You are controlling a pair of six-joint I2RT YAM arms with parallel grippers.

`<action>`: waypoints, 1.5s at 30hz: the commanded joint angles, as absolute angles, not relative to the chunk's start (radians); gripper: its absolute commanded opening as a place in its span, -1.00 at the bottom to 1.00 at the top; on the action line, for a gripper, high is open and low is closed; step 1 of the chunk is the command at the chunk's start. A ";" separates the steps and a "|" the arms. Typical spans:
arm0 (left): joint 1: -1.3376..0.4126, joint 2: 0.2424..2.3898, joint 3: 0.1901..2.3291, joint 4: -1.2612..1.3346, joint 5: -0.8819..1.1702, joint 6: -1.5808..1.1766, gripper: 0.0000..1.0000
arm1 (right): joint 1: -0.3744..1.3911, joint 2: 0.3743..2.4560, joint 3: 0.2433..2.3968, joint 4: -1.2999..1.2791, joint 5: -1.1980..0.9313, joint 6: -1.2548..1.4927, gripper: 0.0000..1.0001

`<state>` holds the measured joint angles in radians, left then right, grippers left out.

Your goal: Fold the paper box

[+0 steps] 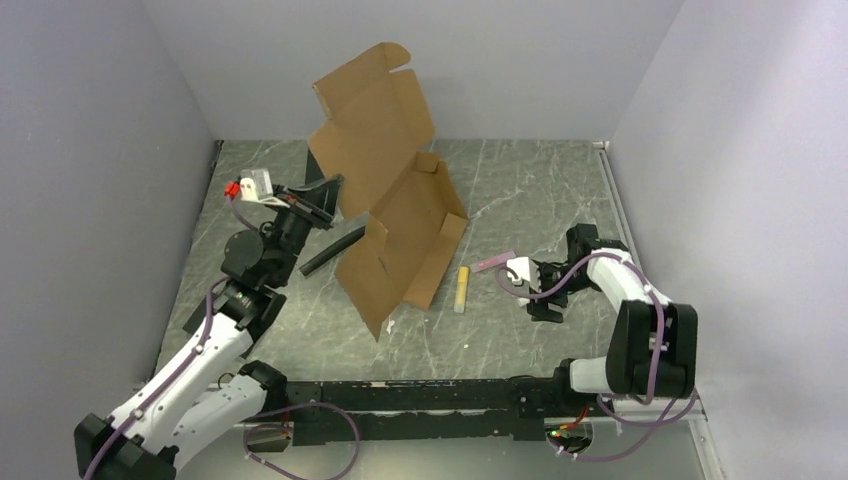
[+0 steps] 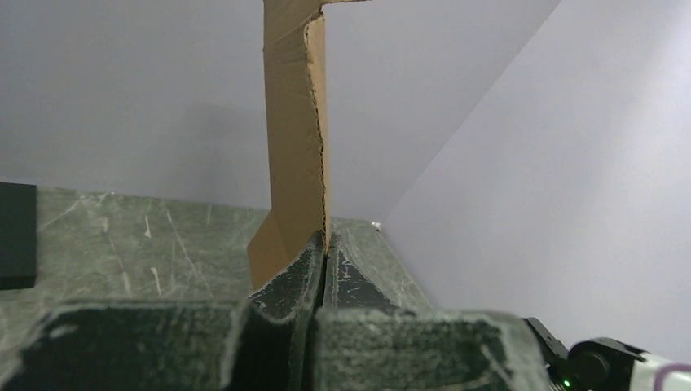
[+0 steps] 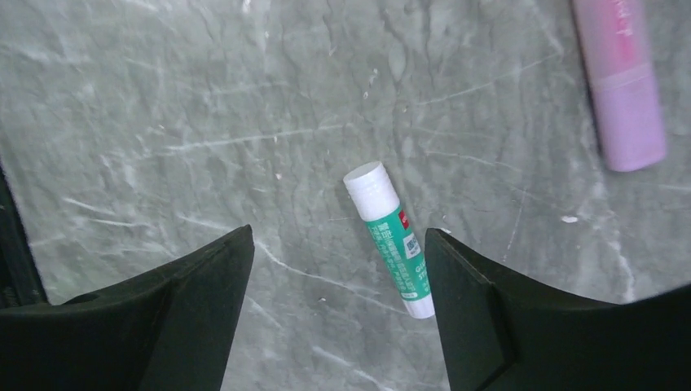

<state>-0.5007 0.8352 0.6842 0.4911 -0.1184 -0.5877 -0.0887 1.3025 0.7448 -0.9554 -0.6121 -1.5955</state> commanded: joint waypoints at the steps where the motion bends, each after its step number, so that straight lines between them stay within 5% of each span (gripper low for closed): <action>1: -0.499 0.730 0.733 0.392 -0.091 -0.530 -1.00 | -0.084 1.371 0.747 -0.848 -0.540 -1.699 0.56; 7: -0.498 0.640 0.732 0.304 -0.068 -0.529 -1.00 | -0.049 1.429 0.721 -0.670 -0.473 -1.635 0.27; 12: -0.499 0.578 0.728 0.239 -0.075 -0.519 -1.00 | -0.048 1.495 0.741 -0.612 -0.449 -1.598 -0.15; 15: -0.499 0.542 0.725 0.187 -0.077 -0.521 -1.00 | -0.049 1.550 0.796 -0.582 -0.462 -1.467 -0.55; 22: -0.499 0.426 0.695 0.070 -0.112 -0.534 -1.00 | -0.072 1.731 1.091 -0.514 -0.463 -0.990 -1.00; 28: -0.499 0.372 0.672 0.034 -0.131 -0.553 -1.00 | -0.074 1.907 1.322 -0.422 -0.330 -0.573 -0.97; 38: -0.499 0.392 0.657 0.067 -0.089 -0.596 -1.00 | -0.059 2.018 1.437 -0.460 -0.452 -0.364 -0.12; 45: -0.499 0.424 0.671 0.095 -0.077 -0.594 -1.00 | -0.056 1.750 1.266 -0.443 -0.582 -0.443 0.34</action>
